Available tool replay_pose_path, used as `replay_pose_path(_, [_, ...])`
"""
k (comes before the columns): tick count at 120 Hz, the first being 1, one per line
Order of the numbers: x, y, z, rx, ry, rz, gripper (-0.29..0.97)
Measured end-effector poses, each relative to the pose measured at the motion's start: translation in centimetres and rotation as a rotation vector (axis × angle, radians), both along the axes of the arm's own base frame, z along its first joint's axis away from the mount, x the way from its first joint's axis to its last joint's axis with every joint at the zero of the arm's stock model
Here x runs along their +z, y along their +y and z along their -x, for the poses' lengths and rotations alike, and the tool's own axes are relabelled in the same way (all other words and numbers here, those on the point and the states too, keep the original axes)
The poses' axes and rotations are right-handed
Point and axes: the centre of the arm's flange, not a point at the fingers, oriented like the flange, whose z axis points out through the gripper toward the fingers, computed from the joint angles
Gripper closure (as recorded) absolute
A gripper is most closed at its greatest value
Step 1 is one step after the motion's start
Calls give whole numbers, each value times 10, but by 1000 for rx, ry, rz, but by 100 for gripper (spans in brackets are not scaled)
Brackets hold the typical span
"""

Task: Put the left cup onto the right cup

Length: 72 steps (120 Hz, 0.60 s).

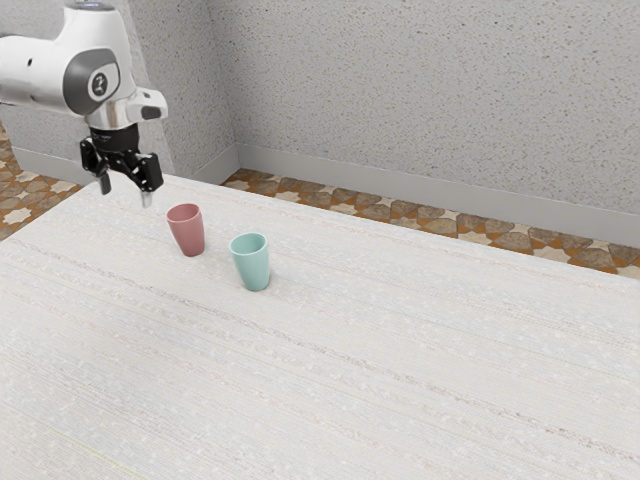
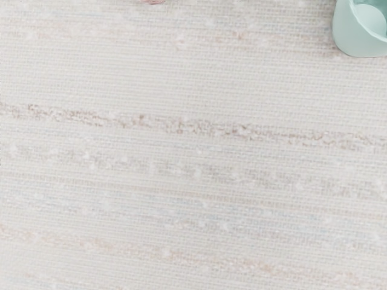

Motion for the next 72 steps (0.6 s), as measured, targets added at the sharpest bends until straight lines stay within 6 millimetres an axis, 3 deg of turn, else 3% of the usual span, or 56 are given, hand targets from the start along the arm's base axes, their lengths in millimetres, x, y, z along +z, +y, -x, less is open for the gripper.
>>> replay_pose_path(31, [-26,30,-30,20,0,5,0])
replay_pose_path(72, [-62,53,-72,-3,-11,42,0])
